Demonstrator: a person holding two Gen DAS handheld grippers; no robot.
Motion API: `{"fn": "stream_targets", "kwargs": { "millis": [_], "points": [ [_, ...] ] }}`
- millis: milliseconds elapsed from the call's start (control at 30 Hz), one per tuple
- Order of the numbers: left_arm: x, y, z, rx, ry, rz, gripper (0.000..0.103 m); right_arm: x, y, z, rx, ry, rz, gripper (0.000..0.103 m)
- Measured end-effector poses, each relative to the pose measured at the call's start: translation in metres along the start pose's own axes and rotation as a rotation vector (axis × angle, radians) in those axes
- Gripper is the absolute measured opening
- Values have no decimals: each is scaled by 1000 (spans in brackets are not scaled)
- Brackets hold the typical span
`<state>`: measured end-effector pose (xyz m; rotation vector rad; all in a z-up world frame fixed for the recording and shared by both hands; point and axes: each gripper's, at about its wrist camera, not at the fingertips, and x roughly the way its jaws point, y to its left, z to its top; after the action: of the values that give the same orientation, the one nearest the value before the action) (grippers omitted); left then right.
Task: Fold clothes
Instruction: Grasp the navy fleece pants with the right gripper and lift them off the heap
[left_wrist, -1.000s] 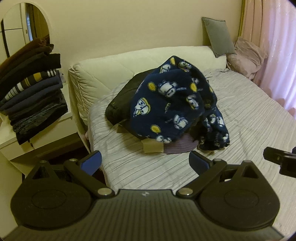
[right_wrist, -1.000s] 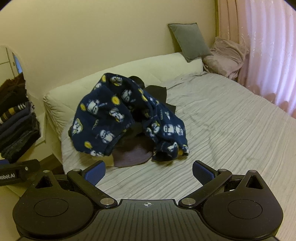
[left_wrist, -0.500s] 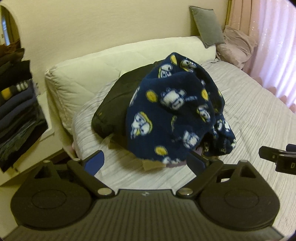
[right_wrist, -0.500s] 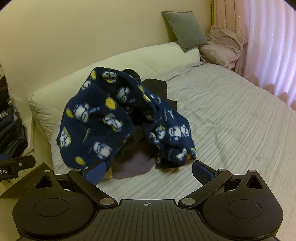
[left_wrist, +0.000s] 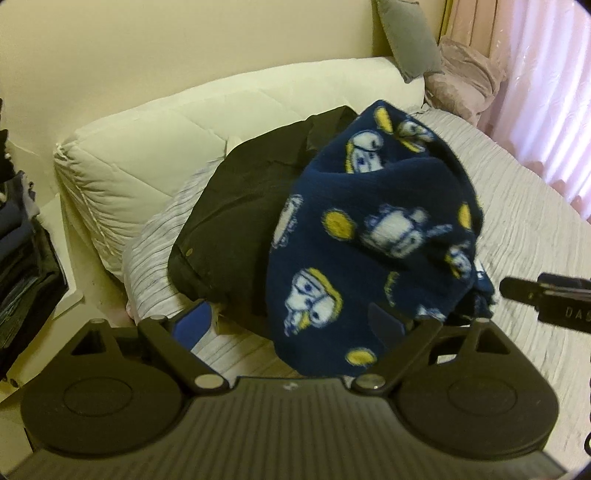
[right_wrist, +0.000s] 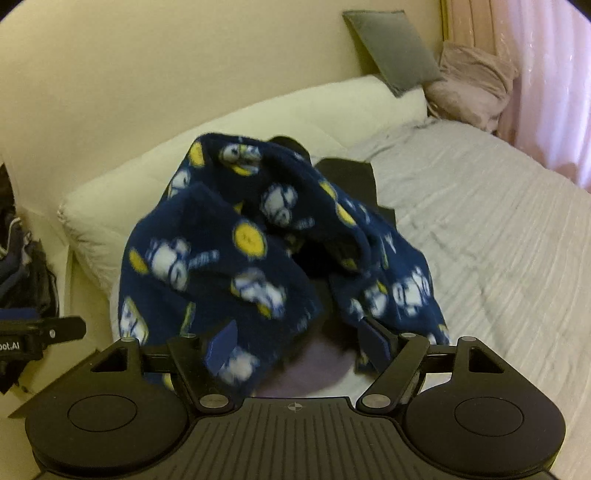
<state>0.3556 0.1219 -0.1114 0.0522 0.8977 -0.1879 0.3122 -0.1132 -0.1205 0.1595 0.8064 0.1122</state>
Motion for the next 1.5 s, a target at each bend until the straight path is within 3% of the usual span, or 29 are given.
{"fn": "stream_targets", "kwargs": {
  "millis": [167, 500, 533, 600, 633, 767, 900, 1167, 1500],
  "points": [
    [24, 11, 9, -2, 28, -2, 90, 29, -1, 12, -18, -19, 28, 76],
    [52, 22, 19, -15, 59, 15, 88, 71, 13, 26, -138, -53, 181, 75],
    [51, 22, 20, -16, 56, 15, 87, 74, 15, 26, -154, -45, 203, 58],
    [49, 22, 21, -16, 50, 16, 87, 76, 16, 27, -156, -13, 234, 3],
    [47, 21, 22, -17, 46, 16, 86, 73, 14, 27, -139, -17, 249, 2],
    [33, 16, 23, -5, 13, 1, 85, 30, -4, 32, -15, -143, 315, 2],
    [9, 0, 23, 19, -39, -39, 85, -39, -22, 41, 52, -330, 310, 2],
    [-52, -61, 14, 109, -151, -183, 85, -210, -65, 43, 126, -758, 123, 2],
    [-126, -194, -43, 290, -209, -417, 85, -407, -138, -10, 207, -999, -276, 2]
  ]
}}
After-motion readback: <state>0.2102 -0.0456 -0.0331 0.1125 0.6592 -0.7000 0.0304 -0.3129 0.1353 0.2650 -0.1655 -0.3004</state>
